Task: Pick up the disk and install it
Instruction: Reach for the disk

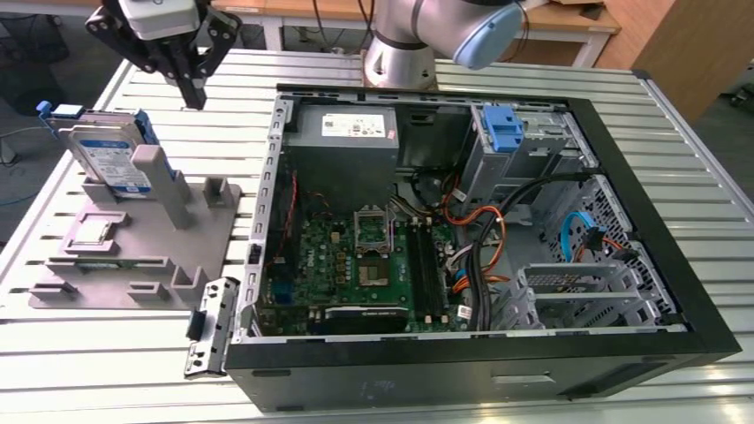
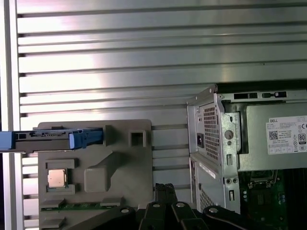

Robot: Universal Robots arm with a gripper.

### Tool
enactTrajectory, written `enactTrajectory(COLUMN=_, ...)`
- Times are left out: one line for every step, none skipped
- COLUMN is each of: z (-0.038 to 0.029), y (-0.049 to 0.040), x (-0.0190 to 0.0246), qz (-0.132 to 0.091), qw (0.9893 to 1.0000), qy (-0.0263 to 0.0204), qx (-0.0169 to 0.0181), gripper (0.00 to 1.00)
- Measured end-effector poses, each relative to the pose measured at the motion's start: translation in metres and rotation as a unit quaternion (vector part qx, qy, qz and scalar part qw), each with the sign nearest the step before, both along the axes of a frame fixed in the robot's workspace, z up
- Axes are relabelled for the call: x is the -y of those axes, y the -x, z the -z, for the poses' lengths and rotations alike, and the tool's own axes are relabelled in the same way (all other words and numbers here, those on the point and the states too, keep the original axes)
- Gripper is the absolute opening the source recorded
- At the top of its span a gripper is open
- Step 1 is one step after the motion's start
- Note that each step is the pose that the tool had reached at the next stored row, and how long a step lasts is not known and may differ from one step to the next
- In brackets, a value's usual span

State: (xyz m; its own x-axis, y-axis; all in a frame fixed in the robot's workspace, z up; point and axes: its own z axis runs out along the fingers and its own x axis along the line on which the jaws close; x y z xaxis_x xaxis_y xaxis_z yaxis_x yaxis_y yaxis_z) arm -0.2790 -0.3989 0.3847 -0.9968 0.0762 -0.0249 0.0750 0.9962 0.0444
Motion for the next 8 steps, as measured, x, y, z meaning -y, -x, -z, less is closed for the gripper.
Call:
enactTrajectory(z=0.0003, y=0.0017, x=0.0, qz=0.0, qw=1.0, qy=0.0, qx=0.0, gripper=0.11)
enactTrajectory(z=0.0005, y=0.0034, x=0.0, qz=0.0, qw=1.0, qy=0.0, qx=0.0, gripper=0.11)
enactTrajectory(z=0.0008, y=0.005, x=0.0, qz=0.0, qw=1.0, qy=0.0, qx=0.0, gripper=0.11)
enactTrajectory(z=0.001, y=0.0069, x=0.0, qz=0.0, qw=1.0, qy=0.0, qx=0.0, gripper=0.11)
enactTrajectory(z=0.0013, y=0.0089, x=0.0, qz=0.0, qw=1.0, qy=0.0, qx=0.0, gripper=0.11)
enactTrajectory(z=0.0015, y=0.0108, x=0.0, qz=0.0, qw=1.0, qy=0.0, qx=0.0, gripper=0.11)
enactTrajectory(z=0.0017, y=0.0128, x=0.0, qz=0.0, qw=1.0, qy=0.0, qx=0.0, gripper=0.11)
enactTrajectory(z=0.0019, y=0.0149, x=0.0, qz=0.0, qw=1.0, qy=0.0, qx=0.0, gripper=0.11)
